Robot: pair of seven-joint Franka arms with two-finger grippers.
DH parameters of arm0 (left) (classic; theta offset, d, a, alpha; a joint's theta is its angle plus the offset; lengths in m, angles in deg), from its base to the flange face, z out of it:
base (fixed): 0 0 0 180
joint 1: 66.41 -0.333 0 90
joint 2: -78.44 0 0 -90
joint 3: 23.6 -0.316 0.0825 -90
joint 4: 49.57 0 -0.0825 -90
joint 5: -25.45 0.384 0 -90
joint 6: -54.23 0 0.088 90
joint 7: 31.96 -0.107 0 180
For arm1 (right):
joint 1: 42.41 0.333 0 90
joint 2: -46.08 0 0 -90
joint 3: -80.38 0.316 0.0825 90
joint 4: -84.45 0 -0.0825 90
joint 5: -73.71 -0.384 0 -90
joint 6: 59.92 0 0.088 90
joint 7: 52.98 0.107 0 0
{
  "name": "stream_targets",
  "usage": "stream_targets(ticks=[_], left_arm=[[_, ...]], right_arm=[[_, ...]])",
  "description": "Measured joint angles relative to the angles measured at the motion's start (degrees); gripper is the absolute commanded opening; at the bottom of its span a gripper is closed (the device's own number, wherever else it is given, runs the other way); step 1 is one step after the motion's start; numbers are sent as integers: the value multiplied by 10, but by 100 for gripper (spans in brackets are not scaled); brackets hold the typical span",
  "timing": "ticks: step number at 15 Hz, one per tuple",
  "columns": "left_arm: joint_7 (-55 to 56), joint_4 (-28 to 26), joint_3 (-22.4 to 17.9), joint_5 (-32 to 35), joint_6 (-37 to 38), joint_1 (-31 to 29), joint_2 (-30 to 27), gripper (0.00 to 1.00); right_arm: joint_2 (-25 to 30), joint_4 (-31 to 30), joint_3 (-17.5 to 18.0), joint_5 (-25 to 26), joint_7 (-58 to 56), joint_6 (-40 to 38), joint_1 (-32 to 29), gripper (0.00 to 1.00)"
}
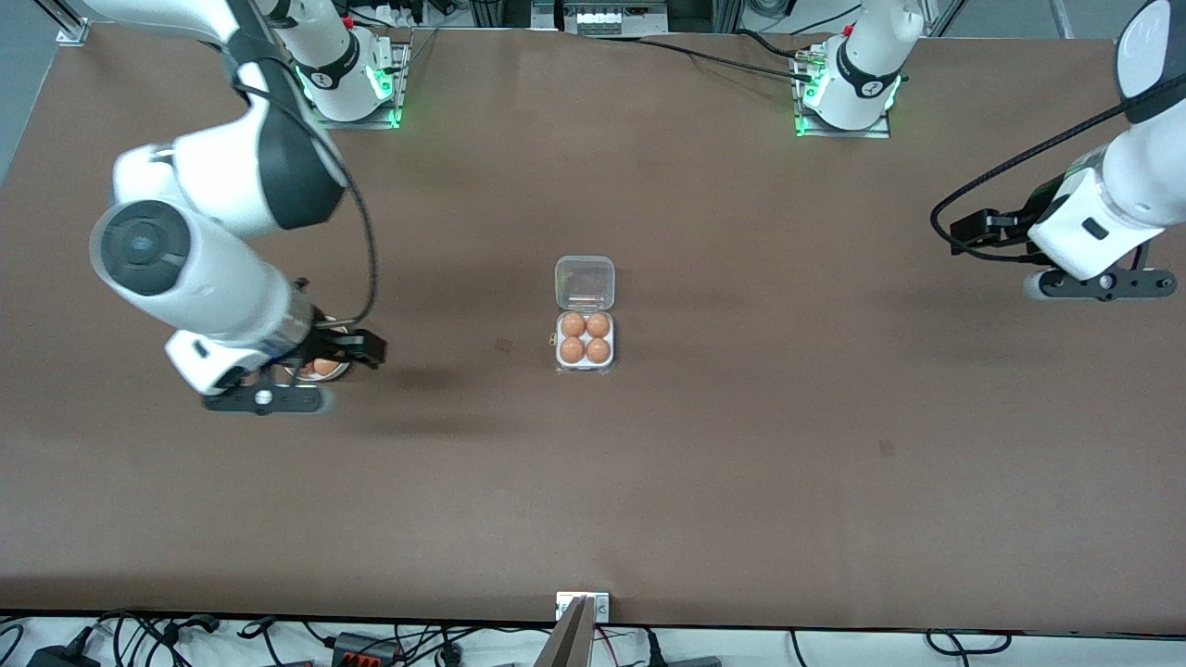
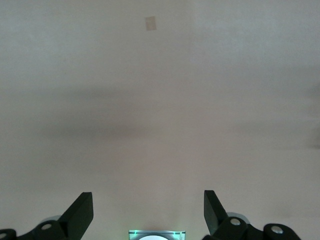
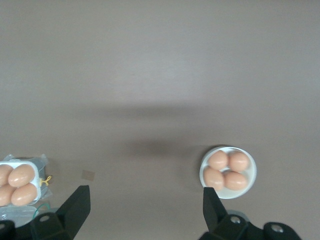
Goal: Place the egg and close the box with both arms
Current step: 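Withdraw the right gripper while the left gripper reaches toward the box, then move the left gripper over the open lid of the egg box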
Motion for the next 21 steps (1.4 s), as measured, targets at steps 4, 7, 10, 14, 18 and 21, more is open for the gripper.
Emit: stream_targets(ticks=[4,7,10,14,18,21], left_arm=[[-20,19,2,-3,18,42,18,1],[-16,14,4,-9,35,95,24,1],[16,-14,8,-73,12,142,36,1],[101,-90,66,-104,-109,169,45,1],[157,-162,135,-136,-229,174,46,1],[193,-220,185,-148,-349,175,50,1]], right_arm=[[27,-1,-1,0,-12,-6,-46,100],[34,-2,-3,0,-52,-6,-91,100],[48,-2,-50,-14,-87,-28,-109,100],[83,-1,-109,-45,-160,-66,-113,100],[133,-16,-114,-45,-178,-116,-110,100],[175,-99,-112,-44,-178,-67,-107,100]])
